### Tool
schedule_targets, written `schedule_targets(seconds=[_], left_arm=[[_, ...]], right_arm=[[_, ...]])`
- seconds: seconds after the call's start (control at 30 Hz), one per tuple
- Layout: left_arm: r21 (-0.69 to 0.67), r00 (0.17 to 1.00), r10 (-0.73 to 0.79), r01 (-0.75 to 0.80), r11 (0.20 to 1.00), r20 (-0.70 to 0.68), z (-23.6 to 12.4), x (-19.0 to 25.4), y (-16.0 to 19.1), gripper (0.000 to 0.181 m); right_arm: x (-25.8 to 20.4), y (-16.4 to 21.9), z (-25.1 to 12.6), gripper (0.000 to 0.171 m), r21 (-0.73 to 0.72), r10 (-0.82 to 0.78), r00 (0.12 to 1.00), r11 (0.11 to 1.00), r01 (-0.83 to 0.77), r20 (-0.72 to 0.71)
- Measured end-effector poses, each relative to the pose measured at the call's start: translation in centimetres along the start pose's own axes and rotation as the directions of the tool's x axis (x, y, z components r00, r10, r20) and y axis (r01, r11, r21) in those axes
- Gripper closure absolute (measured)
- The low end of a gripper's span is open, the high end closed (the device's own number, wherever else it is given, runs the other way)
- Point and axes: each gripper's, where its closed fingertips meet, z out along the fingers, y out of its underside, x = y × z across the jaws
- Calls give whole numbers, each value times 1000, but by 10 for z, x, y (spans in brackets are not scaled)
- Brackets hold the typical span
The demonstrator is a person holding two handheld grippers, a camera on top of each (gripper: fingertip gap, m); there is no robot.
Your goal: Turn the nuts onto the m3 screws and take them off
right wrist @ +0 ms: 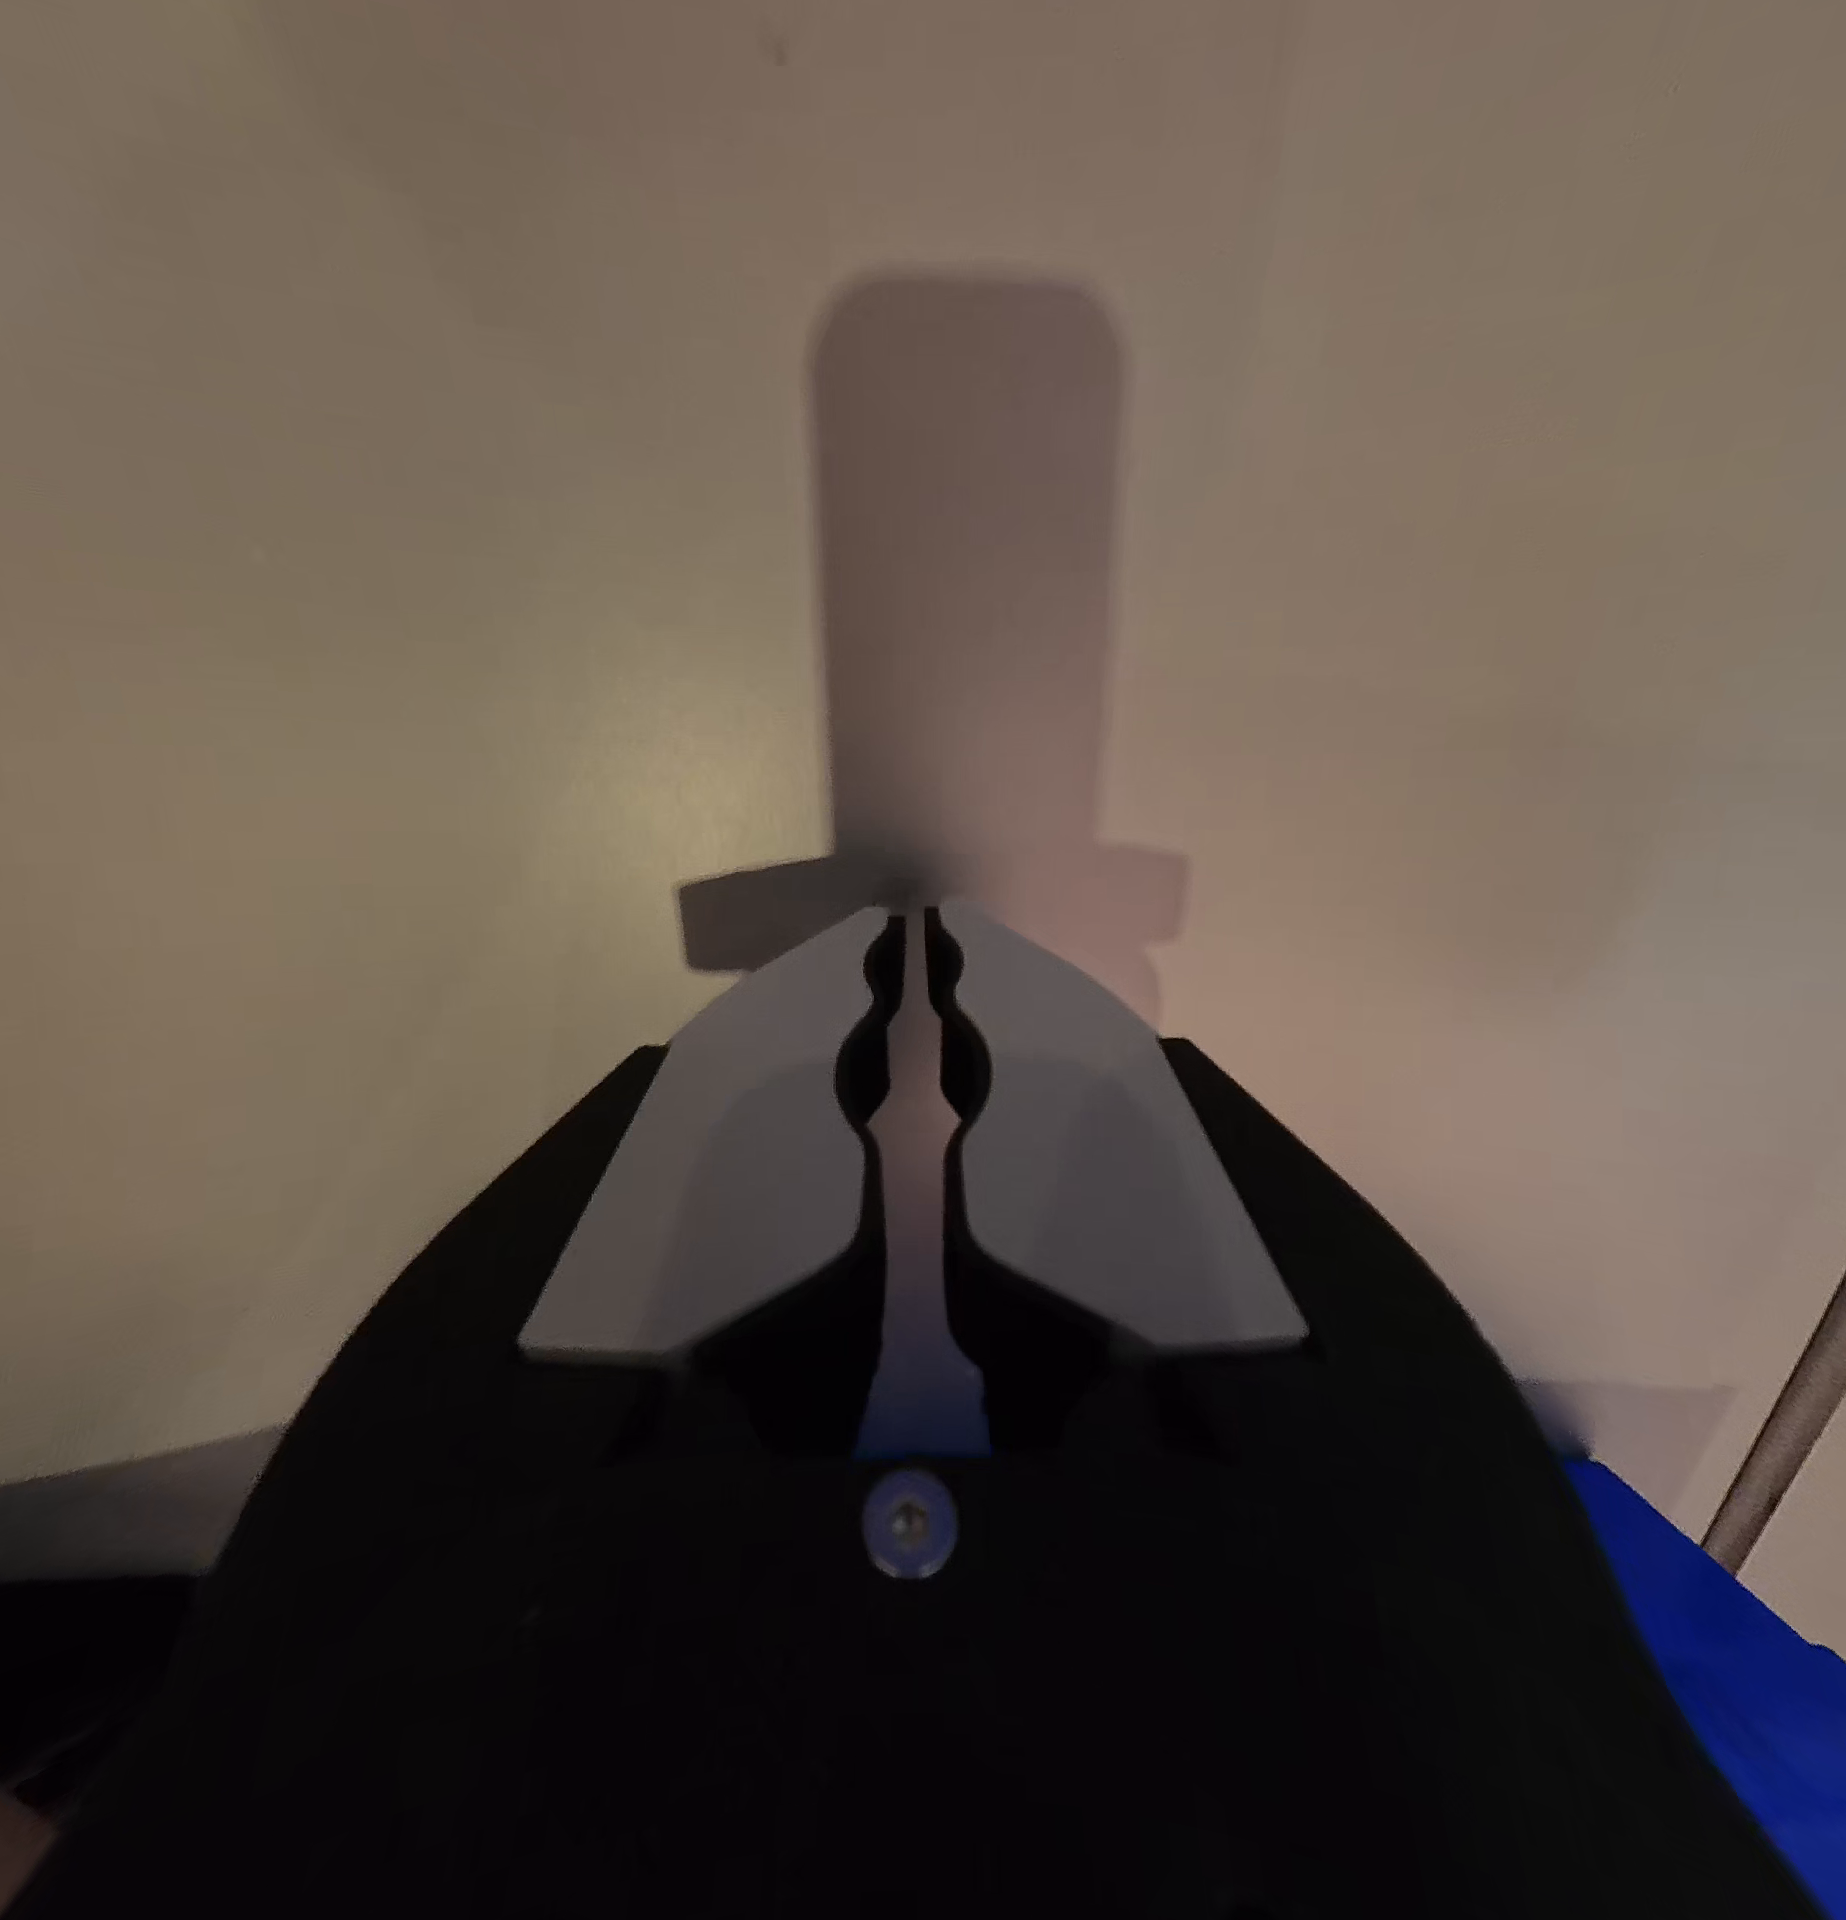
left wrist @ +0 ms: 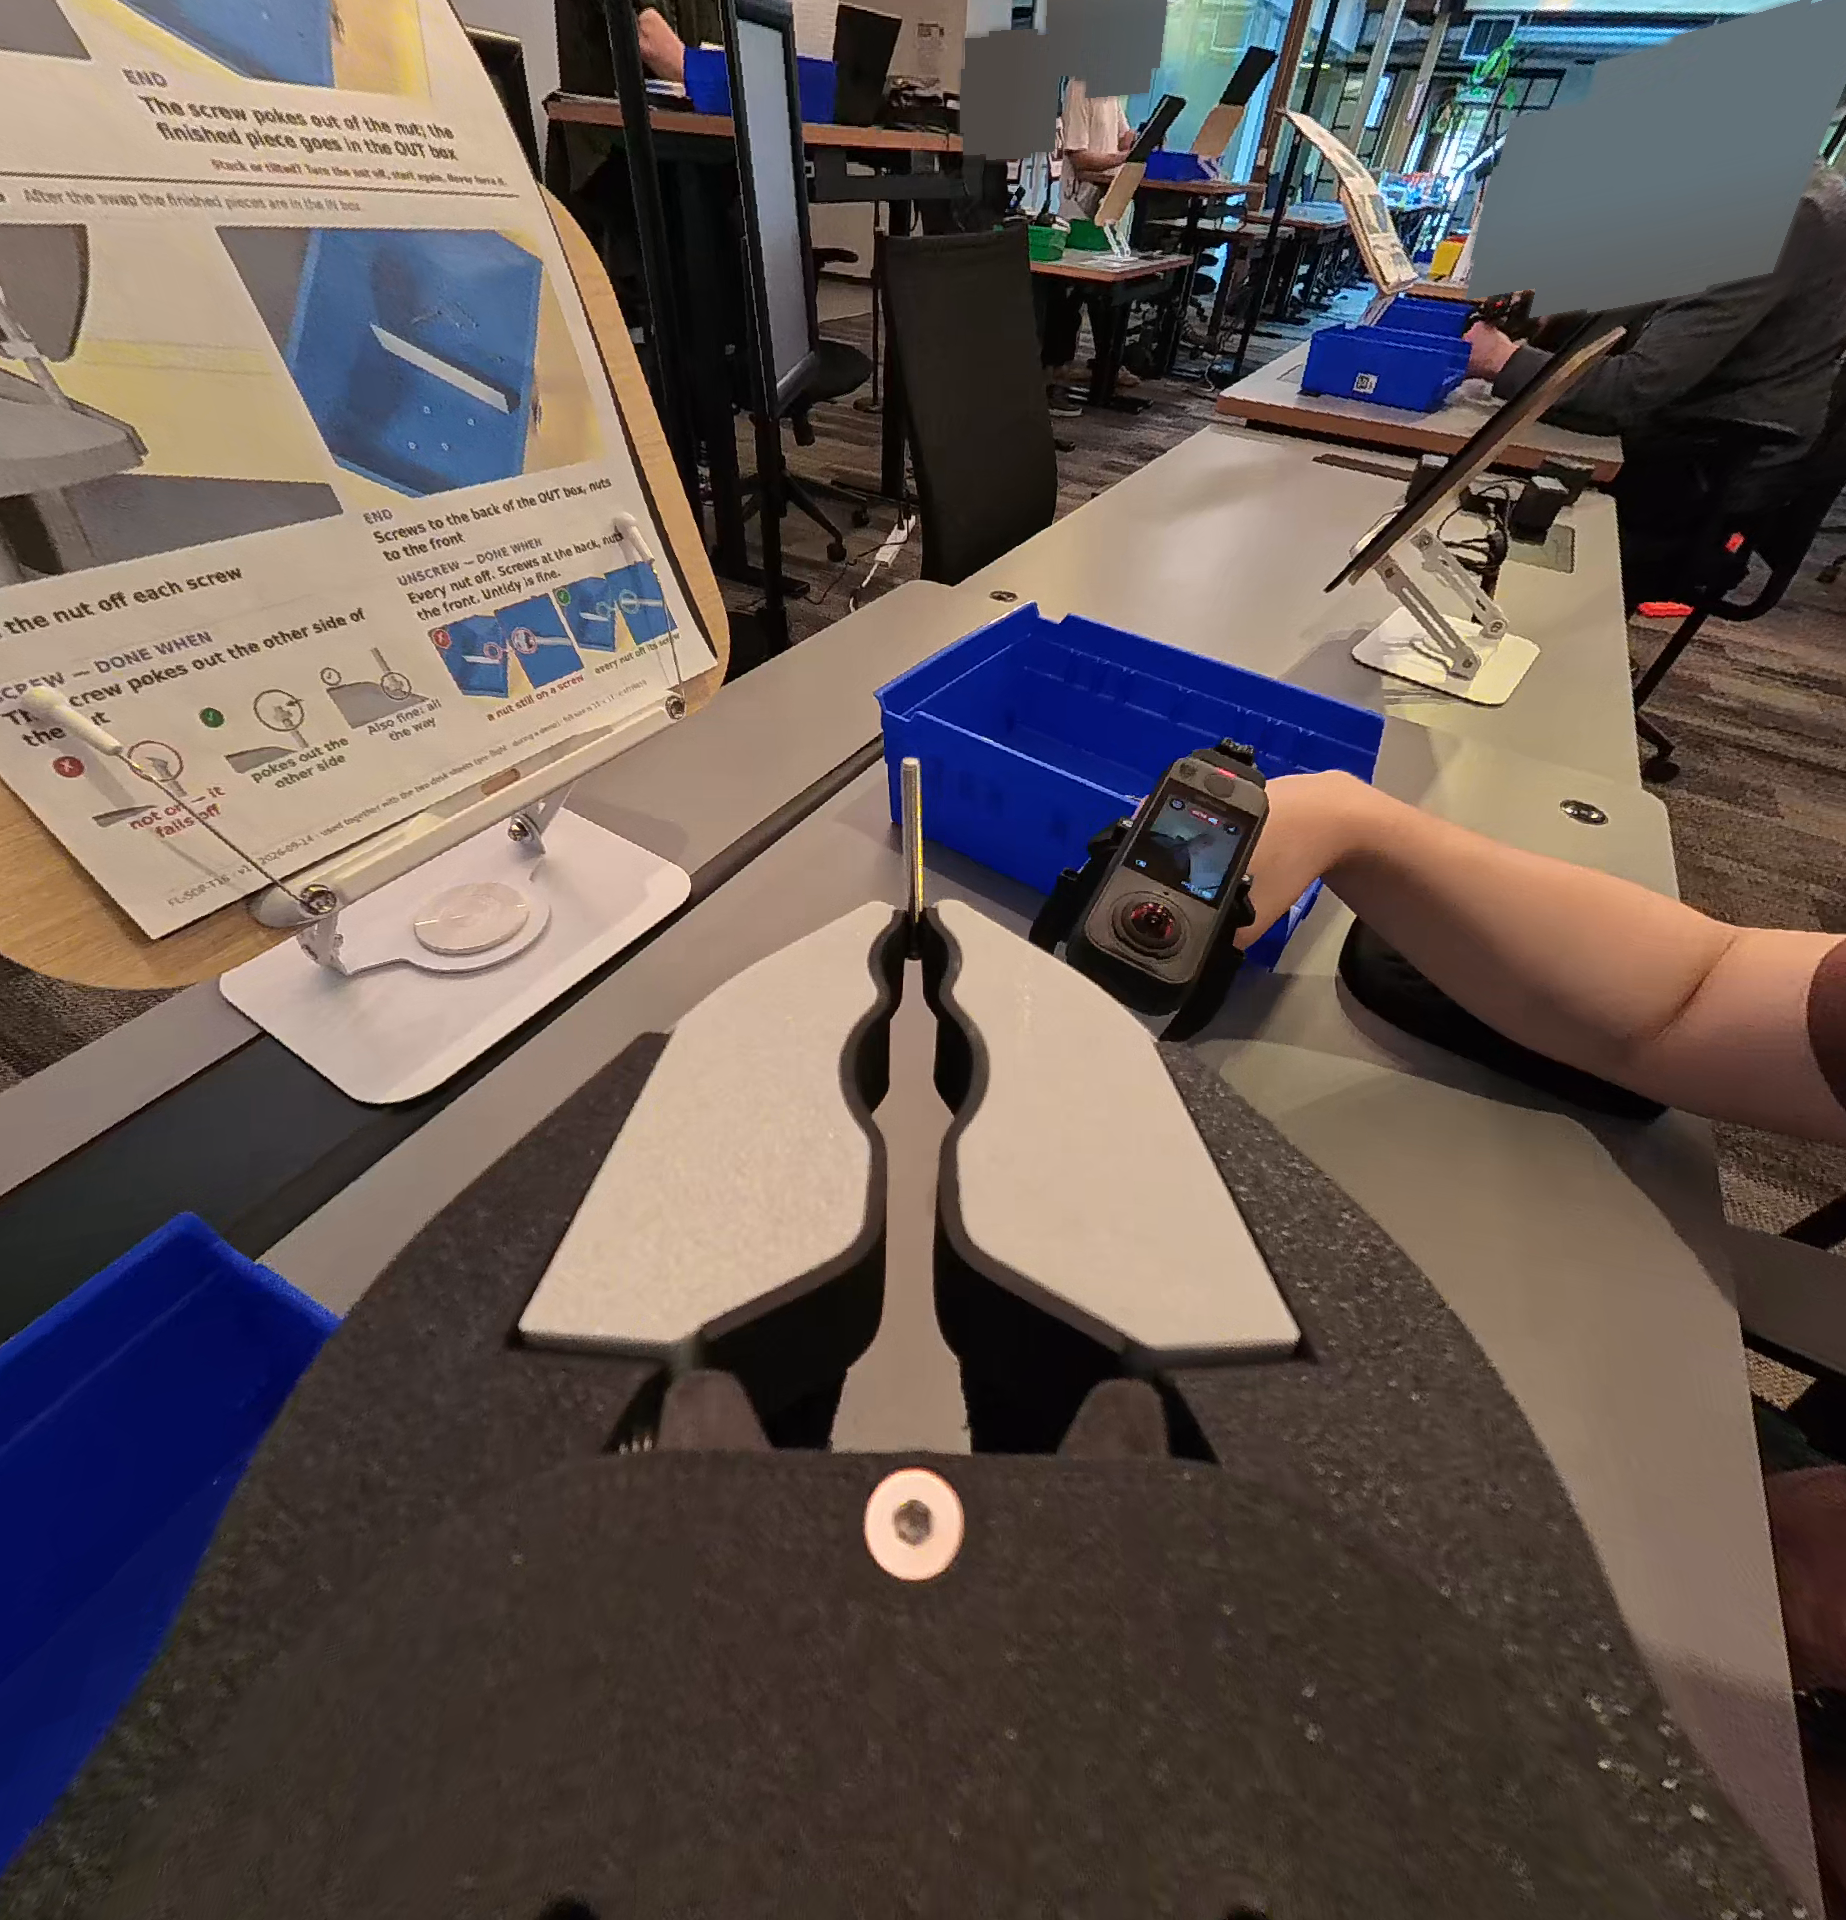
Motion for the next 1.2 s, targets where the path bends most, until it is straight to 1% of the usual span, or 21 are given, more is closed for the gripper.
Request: schedule_targets(seconds=[0.3,0.53,0.63,0.93,1.2], left_arm=[[-16,1000,-2,2,1000,-5,3,1,3,179],[-19,1000,-1,1,1000,-7,3,2,3,179],[-18,1000,-6,5,1000,-7,3,2,3,179],[-25,1000,-8,8,1000,-6,3,1,5,179],[-28,1000,-7,7,1000,-8,3,2,5,179]], right_arm=[[0,-4,3,165,12,-6,1000,1000,6,-3],[-3,-8,-9,164,58,14,1000,998,-15,15],[-12,-7,-9,163,61,27,997,998,-32,77],[-17,-6,3,159,10,82,990,996,-84,115],[-14,-4,6,159,-10,133,985,991,-132,113]])
